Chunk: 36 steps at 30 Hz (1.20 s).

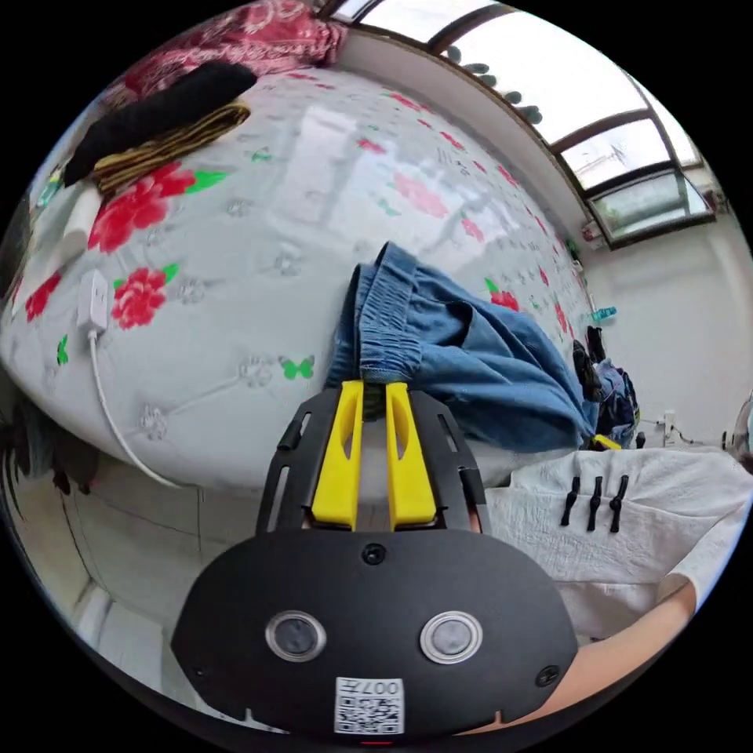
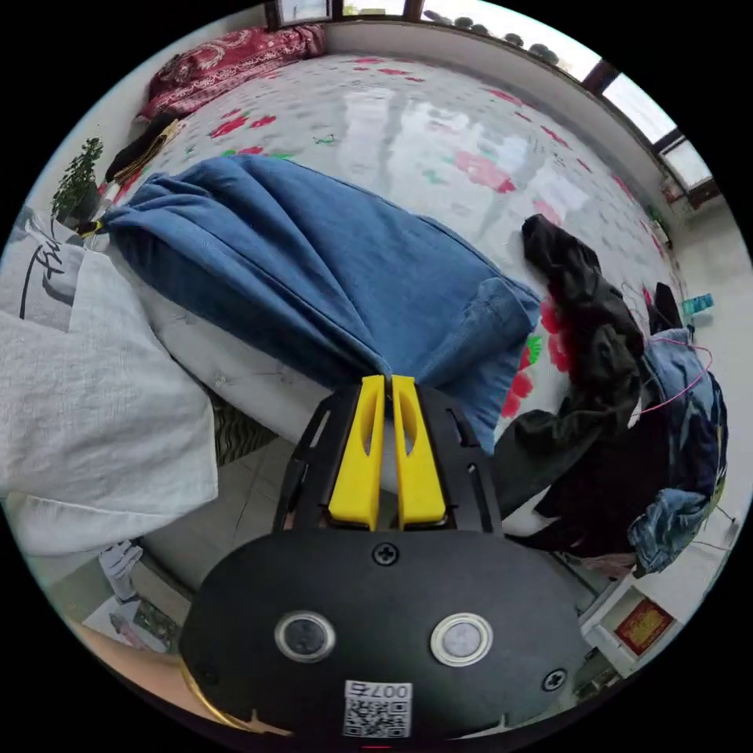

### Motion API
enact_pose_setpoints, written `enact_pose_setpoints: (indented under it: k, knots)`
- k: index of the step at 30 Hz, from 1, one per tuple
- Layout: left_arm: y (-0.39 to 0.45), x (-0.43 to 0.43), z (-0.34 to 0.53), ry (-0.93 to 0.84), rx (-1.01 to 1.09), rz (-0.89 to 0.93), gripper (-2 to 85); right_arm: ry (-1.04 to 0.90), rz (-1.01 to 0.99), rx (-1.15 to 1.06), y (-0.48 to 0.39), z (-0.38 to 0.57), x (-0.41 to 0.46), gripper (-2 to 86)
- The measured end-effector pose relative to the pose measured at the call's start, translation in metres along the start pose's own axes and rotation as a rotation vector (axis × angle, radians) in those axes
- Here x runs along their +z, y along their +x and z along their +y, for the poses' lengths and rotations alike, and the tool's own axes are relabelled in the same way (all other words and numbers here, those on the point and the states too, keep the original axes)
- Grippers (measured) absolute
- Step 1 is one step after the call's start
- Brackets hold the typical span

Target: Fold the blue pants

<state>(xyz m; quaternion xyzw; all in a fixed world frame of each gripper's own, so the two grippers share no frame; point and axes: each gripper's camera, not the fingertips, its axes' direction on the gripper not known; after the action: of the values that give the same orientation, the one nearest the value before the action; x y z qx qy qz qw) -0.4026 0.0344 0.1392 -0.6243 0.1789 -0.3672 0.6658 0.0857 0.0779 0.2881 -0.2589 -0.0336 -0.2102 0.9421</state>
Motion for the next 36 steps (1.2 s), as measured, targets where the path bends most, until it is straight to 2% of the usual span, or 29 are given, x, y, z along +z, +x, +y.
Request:
enact_pose_setpoints:
  k: [4, 9, 11, 15, 19, 22, 25, 28, 29, 32, 34, 36]
  knots:
    - [-0.010, 0.003, 0.021, 0.061, -0.077, -0.027, 4.1, 0.033, -0.127, 0.177, 0.026, 0.016, 0.019, 3.3]
    - [0.029, -0.020, 0.024, 0.202, -0.020, -0.162, 3.8, 0.333, -0.124, 0.386, 0.080, 0.026, -0.013, 8.3]
    - [0.048, -0.009, 0.016, 0.194, 0.008, -0.178, 4.9, 0.350, -0.118, 0.442, 0.100, 0.015, -0.004, 9.4]
    - [0.104, 0.045, -0.006, 0.105, 0.111, -0.248, 4.2, 0.252, -0.089, 0.490, 0.140, -0.034, 0.045, 9.2]
    - [0.142, 0.081, -0.012, 0.094, 0.146, -0.262, 0.3, 0.117, -0.044, 0.486, 0.161, -0.072, 0.092, 4.6]
    - [0.154, 0.102, -0.011, 0.073, 0.115, -0.249, -0.4, 0.027, 0.122, 0.452, 0.173, -0.072, 0.108, 1.1]
    - [0.156, 0.108, -0.002, 0.080, 0.069, -0.280, -0.7, 0.068, 0.114, 0.476, 0.205, -0.030, 0.098, 0.2]
    - [0.151, 0.107, 0.008, 0.112, 0.001, -0.278, -0.6, 0.084, -0.028, 0.551, 0.255, 0.027, 0.106, 0.1]
    - [0.149, 0.105, 0.012, 0.131, -0.028, -0.272, -0.4, 0.047, 0.004, 0.601, 0.273, 0.045, 0.114, 0.2]
    - [0.143, 0.097, 0.018, 0.178, -0.074, -0.261, 1.1, 0.100, -0.035, 0.613, 0.312, 0.070, 0.112, 1.2]
    - [0.138, 0.092, 0.017, 0.195, -0.093, -0.263, 3.2, 0.200, -0.015, 0.552, 0.322, 0.058, 0.094, 2.3]
    - [0.128, 0.087, 0.011, 0.209, -0.096, -0.253, 4.6, 0.307, -0.001, 0.363, 0.310, 0.006, 0.070, 4.0]
